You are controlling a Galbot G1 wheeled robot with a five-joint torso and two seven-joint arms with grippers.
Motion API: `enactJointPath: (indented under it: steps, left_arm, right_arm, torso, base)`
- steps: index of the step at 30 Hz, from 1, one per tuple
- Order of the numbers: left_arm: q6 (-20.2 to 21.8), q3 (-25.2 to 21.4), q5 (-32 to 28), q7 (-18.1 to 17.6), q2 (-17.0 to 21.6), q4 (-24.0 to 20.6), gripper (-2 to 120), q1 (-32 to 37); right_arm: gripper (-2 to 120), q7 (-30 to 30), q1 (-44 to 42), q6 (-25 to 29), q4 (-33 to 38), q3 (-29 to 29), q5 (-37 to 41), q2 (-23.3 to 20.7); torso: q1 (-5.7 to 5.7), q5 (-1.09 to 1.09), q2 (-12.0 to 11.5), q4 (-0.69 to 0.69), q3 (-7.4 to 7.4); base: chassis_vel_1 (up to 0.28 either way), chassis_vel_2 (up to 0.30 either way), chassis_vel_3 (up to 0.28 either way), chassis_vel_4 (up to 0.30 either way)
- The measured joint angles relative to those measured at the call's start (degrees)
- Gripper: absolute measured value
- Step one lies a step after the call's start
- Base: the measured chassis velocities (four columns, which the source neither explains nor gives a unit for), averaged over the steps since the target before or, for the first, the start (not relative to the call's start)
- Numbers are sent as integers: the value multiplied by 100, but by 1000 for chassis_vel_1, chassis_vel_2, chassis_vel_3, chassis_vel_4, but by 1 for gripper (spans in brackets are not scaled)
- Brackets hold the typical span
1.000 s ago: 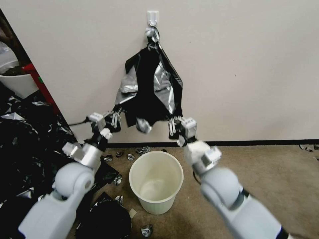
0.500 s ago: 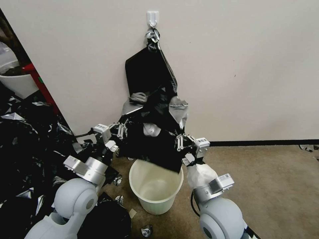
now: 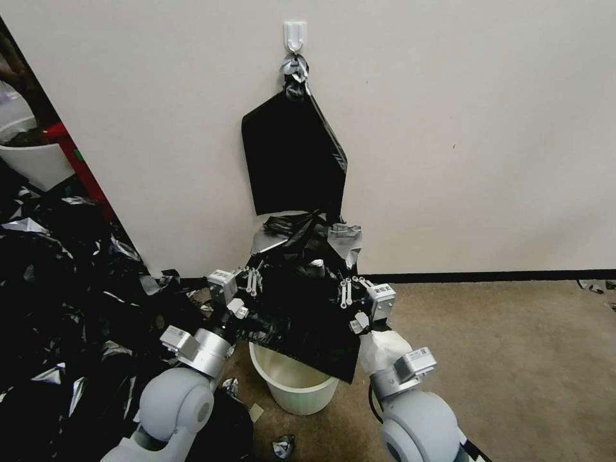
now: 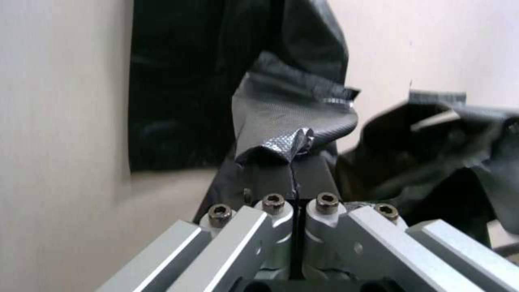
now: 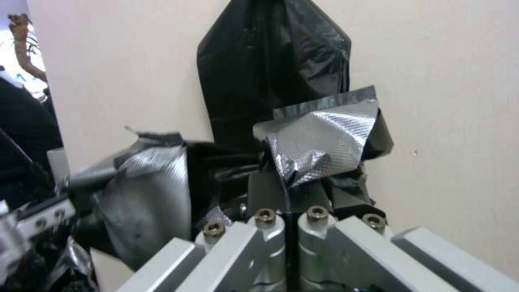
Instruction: Place a trash bag onto the trash bin.
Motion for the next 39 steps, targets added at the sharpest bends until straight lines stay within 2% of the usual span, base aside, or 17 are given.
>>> enactJointPath:
  steps: [5,14,16,17,19,21,22,25,26,30,32,34,35,36,37,39]
  left_arm:
    - [-44,184,351,-38,-201,262,0,202]
    - [-20,382,1246,-547,-249,461,0,650]
    - [45,447,1485,-888,-241,441,0,799]
    - [45,447,1485,-888,-241,441,0,799]
    - [91,505,1630,-1243,-213,319,0,961]
    - [103,543,1699,-1504,-168,175,0,1087]
    - [103,543,1699,-1504,-168,175,0,1087]
    - [230,702,1728,-2067,-40,-132,0,1309]
    - [230,702,1728,-2067,-40,-132,0,1309]
    - [531,1036,1732,-2856,204,-608,0,1589]
    - [592,1098,1734,-2983,242,-688,0,1637]
    - [749,1246,1734,-3254,313,-837,0,1739]
    - [1001,1398,1727,-3627,392,-997,0,1850]
    - [1165,1502,1722,-3854,437,-1059,0,1907]
    - [1165,1502,1722,-3854,437,-1059,0,1907]
    - [1354,1624,1715,-4185,506,-1073,0,1947]
  right_arm:
    - [0,132,-17,27,-311,-89,-29,-57]
    - [0,1143,-369,-147,-832,-527,48,-378]
    - [0,1567,-433,-316,-813,-666,157,-415]
    - [0,1567,-433,-316,-813,-666,157,-415]
    - [0,1965,-510,-512,-566,-855,406,-495]
    - [0,2186,-561,-624,-278,-1005,624,-582]
    - [0,2186,-561,-624,-278,-1005,624,-582]
    - [0,2550,-668,-876,278,-1305,901,-797]
    - [0,2550,-668,-876,278,-1305,901,-797]
    - [0,2771,-794,-1235,739,-1533,1158,-1156]
    - [0,2784,-811,-1280,785,-1543,1196,-1213]
    - [0,2809,-853,-1367,867,-1557,1265,-1314]
    - [0,2871,-901,-1496,948,-1566,1369,-1421]
    - [0,2943,-924,-1596,1006,-1568,1468,-1493]
    - [0,2943,-924,-1596,1006,-1568,1468,-1493]
    - [0,3126,-928,-1762,1073,-1569,1595,-1569]
  torso:
    - [0,-1,0,0,0]
    - [0,-1,0,0,0]
    - [0,-1,0,0,0]
    - [0,-1,0,0,0]
    - [0,0,0,0,0]
    - [0,-1,0,0,0]
    - [0,-1,0,0,0]
    - [0,-1,0,0,0]
    - [0,-1,0,0,0]
    - [0,-1,0,0,-1]
    - [0,-1,0,0,0]
    - [0,0,0,0,0]
    - [0,-1,0,-1,0]
    - [0,0,0,0,0]
    - [0,0,0,0,0]
    - [0,-1,0,0,0]
  base:
    - [0,0,0,0]
    - [0,0,0,0]
    - [0,0,0,0]
    - [0,0,0,0]
    - [0,0,0,0]
    - [0,0,0,0]
    - [0,0,0,0]
    - [0,0,0,0]
    - [0,0,0,0]
    - [0,0,0,0]
    - [0,0,0,0]
    - [0,0,0,0]
    - [0,0,0,0]
    - [0,0,0,0]
    - [0,0,0,0]
    - [0,0,0,0]
